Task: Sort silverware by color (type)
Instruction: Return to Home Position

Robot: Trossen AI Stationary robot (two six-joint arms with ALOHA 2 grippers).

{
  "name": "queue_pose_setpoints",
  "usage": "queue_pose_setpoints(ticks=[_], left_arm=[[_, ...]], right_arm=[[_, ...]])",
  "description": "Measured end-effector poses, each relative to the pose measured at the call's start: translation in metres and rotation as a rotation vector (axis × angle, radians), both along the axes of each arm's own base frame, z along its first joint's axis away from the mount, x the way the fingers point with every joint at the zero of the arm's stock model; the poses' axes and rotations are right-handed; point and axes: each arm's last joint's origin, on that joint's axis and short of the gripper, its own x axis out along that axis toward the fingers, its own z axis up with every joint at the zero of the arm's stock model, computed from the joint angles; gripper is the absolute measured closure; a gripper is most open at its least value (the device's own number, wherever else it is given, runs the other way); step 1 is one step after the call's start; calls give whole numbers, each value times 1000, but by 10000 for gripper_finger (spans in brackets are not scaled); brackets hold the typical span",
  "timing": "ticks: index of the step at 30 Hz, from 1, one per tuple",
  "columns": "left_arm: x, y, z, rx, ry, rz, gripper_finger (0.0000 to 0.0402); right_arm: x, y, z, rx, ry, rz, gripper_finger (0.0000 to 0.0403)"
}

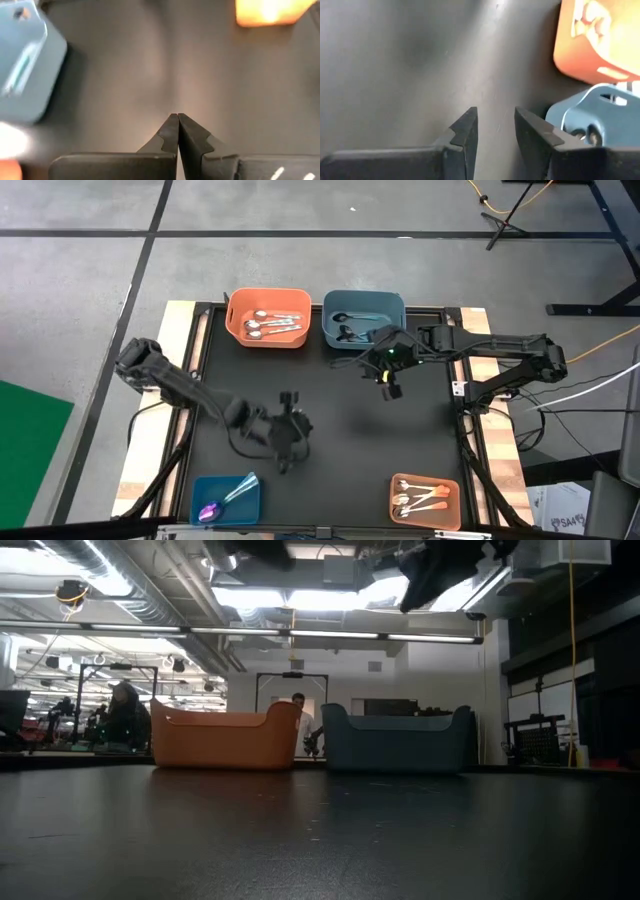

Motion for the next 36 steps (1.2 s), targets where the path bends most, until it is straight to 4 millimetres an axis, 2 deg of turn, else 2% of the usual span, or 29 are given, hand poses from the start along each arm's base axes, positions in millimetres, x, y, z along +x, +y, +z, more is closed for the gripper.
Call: queue_pose_setpoints(ticks=[8, 13, 19, 27, 31, 36], left_arm=[[7, 59, 43, 17, -140, -54, 401], [-1, 91, 71, 22, -248, -40, 401], [-20, 123, 101, 70, -361, 6, 401], [-47, 148, 131, 66, -495, 0, 401], [-63, 151, 143, 80, -542, 10, 402], [-90, 150, 161, 83, -623, 9, 402]], right_arm=[[10, 1, 9, 36, -136, 40, 284], [18, 1, 18, 24, -266, 44, 284], [28, 0, 35, 5, -469, 48, 284], [32, -1, 60, -20, -719, 51, 284], [19, 0, 77, -28, -736, 41, 299], [-8, 1, 107, -35, -738, 29, 354]])
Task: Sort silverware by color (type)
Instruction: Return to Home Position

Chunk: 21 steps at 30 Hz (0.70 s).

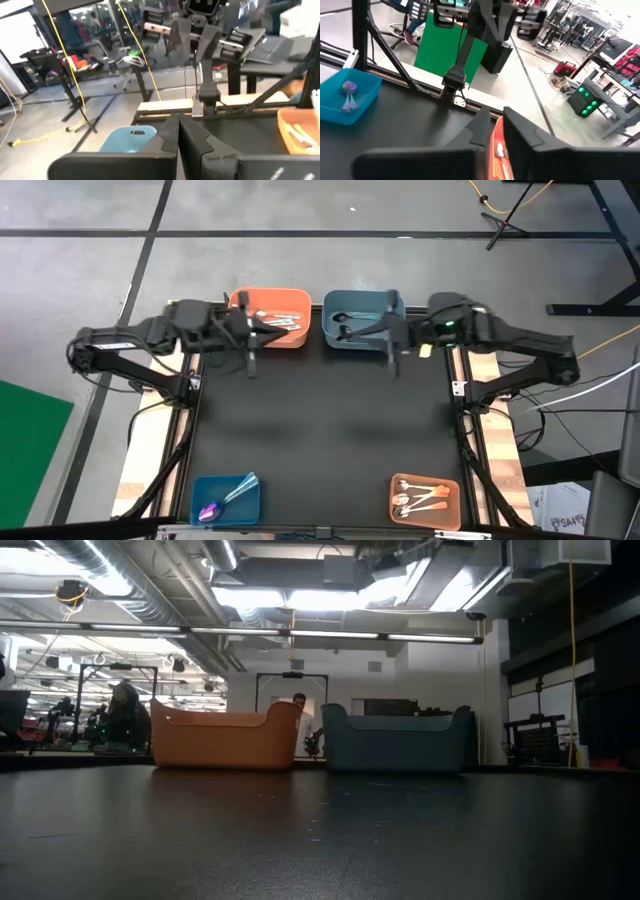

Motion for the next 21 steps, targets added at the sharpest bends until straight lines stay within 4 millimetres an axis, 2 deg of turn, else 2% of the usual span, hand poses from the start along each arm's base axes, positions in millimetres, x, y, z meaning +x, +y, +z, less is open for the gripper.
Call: queue_pose_setpoints(ticks=[4, 10, 14, 21], left_arm=[[-24, -4, 11, 0, -46, -14, 401], [-63, -11, 17, -46, -43, -3, 401], [-84, -14, 16, -92, -25, -24, 401], [-115, -15, 16, -112, -33, 18, 401]], right_arm=[[-29, 2, 25, -2, -23, 0, 395], [-81, 6, 55, -8, -108, -1, 390], [-116, 8, 64, 21, -148, -4, 400], [-168, 12, 65, 83, -147, -29, 400]])
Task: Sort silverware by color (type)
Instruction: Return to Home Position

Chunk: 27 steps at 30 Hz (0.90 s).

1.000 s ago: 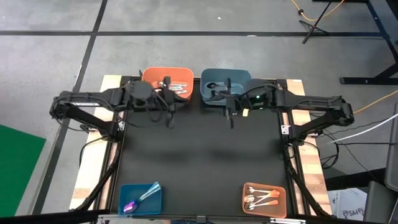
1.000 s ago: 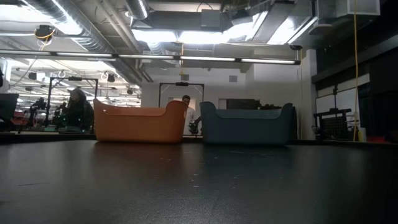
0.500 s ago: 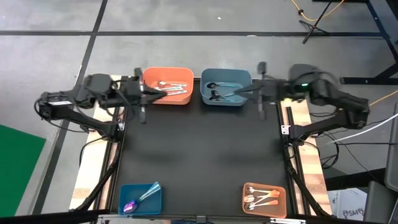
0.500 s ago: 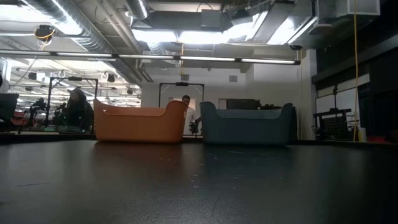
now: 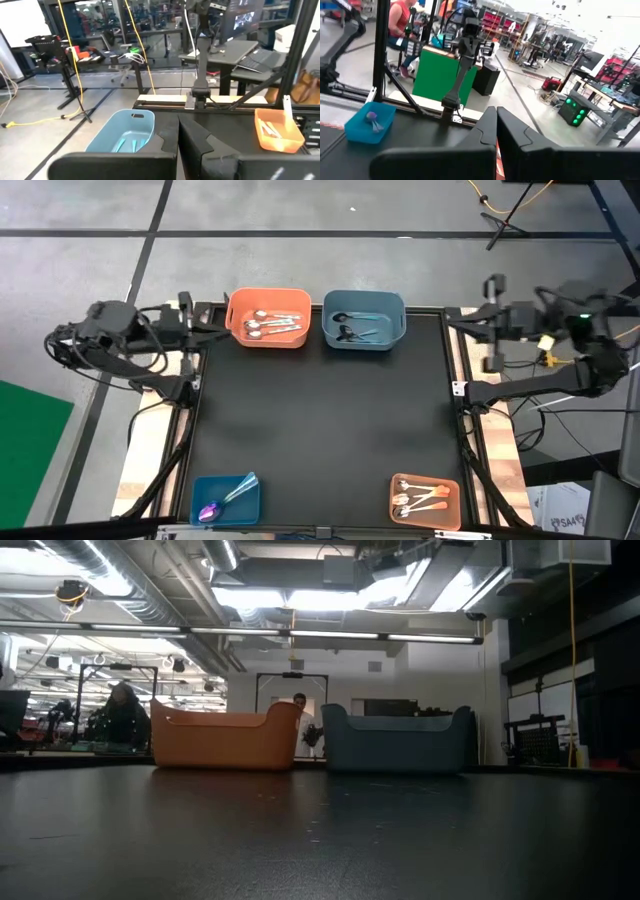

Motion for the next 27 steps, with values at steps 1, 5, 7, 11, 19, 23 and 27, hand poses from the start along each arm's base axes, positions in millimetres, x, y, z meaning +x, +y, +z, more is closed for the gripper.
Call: queue_pose_setpoints(ticks=[1, 5, 7, 11, 19, 23, 27], left_arm=[[-4, 0, 0, 0, -2, -4, 401], [-15, 0, 0, 0, -4, -23, 401], [-17, 0, -1, 2, 8, -30, 401], [-11, -2, -11, 13, 45, -37, 401], [-2, -4, -46, 31, 103, -32, 401], [-3, -4, -60, 40, 50, -39, 401], [-5, -4, -80, 77, -11, -48, 401]], right_arm=[[-8, 1, 0, 6, -4, 0, 401], [-37, 3, -3, 36, -2, -1, 401], [-50, 4, -6, 40, 4, -1, 401], [-65, 5, -8, 40, -7, 15, 402], [-75, 7, -24, 43, 24, 45, 402], [-65, 7, -48, 39, 49, 63, 402], [-51, 6, -76, 35, 53, 63, 402]])
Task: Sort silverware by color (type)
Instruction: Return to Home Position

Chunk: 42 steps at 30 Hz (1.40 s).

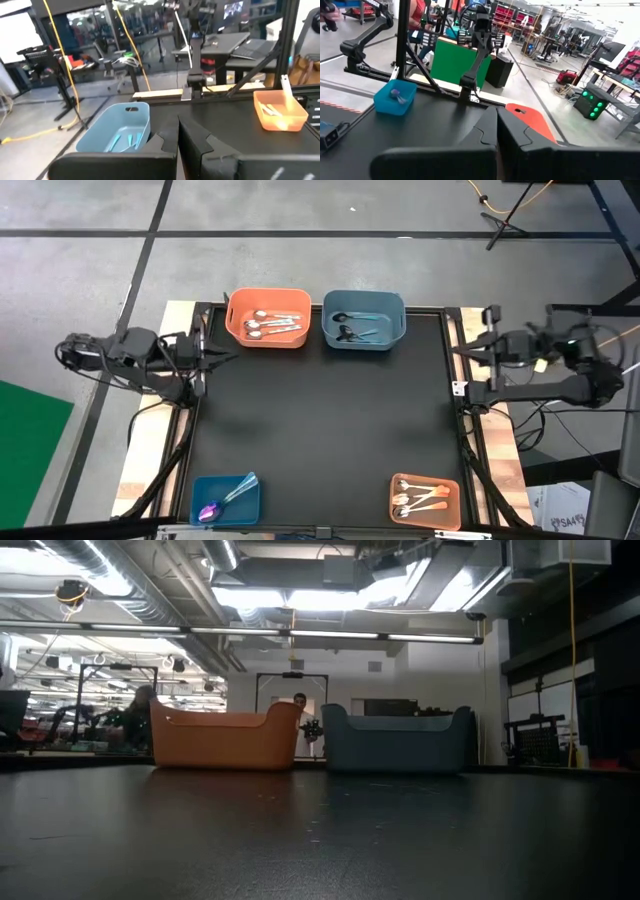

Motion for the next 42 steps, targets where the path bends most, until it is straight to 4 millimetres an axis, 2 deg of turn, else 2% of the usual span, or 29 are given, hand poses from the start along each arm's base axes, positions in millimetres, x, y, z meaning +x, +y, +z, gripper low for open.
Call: queue_pose_setpoints(ticks=[10, 18, 28, 35, 42], left_arm=[[-9, 1, -52, 19, -122, -50, 402], [-14, 2, -89, 58, -202, -48, 401], [-17, 3, -121, 50, -247, -45, 402], [-11, 3, -143, 51, -248, -31, 402], [-4, 6, -168, 54, -295, -16, 402]], right_arm=[[9, 1, -58, 4, -12, 73, 402], [10, 2, -89, 17, -118, 79, 402], [27, 0, -127, 29, -131, 79, 402], [42, 0, -156, 64, -106, 114, 402], [51, 1, -177, 90, -165, 165, 402]])
